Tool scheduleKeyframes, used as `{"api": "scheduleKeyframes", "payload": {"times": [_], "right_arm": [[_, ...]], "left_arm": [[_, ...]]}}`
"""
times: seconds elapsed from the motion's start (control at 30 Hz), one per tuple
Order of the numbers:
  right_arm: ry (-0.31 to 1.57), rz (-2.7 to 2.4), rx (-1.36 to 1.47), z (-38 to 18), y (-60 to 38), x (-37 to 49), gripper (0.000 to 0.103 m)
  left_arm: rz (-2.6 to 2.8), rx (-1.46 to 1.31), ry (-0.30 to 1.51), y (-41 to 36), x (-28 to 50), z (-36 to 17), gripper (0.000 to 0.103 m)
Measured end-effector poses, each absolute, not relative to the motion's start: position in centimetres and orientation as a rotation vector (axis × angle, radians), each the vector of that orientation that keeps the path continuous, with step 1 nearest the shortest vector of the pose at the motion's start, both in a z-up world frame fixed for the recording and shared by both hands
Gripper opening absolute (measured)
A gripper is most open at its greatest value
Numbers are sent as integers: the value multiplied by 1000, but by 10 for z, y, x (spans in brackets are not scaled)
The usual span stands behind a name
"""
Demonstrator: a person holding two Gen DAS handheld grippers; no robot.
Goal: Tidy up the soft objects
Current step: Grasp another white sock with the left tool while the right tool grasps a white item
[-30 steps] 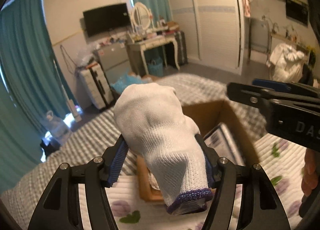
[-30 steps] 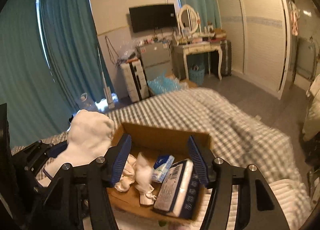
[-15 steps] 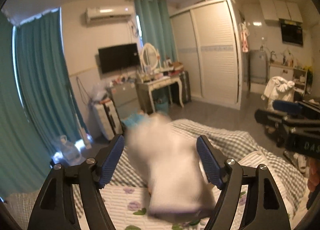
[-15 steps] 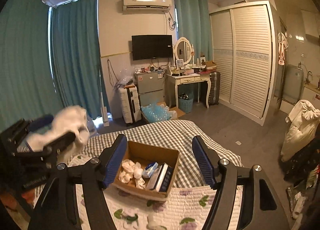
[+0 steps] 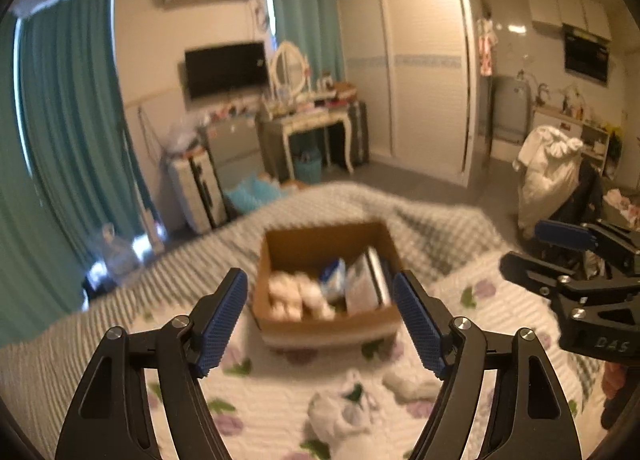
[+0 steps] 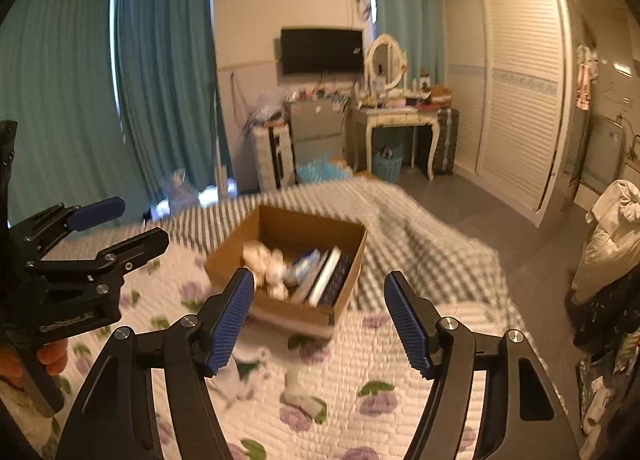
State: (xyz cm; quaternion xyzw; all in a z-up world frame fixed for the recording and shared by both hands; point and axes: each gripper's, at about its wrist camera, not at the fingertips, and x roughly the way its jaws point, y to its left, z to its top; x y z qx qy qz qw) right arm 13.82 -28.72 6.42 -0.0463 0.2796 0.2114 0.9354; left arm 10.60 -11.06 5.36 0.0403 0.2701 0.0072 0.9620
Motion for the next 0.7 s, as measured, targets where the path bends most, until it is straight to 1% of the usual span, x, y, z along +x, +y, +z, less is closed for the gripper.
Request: {"api": "scheduleKeyframes", "payload": {"times": [0.33,0.4,0.47,0.5,0.57,0.63,0.67,0.7], "right_arm": [[829,517,-211,-81,-262,171,68],[887,533,-226,-106,-257,180,67],[934,552,-238,-125,-252,185,62],[964,573,-239,-135,-248,189,58],[1010,591,-239,-149,-242,196,57],[1068,604,-223,-162,-238,204,50],[1086,601,-214,-167,-238,206,42],[1095,588,-201,-170,-239,208,38]], "left_arm": [[54,-18,798,-112,104,-76,81],[73,-47,838,-107,106,-94,78],[63,-43,874,-110,106,-111,77],[59,-35,882,-112,107,-116,77],[45,-18,894,-114,104,-127,77],[34,-5,913,-116,106,-135,77],[31,-1,922,-117,107,-139,77],[31,4,930,-116,108,-143,77]]}}
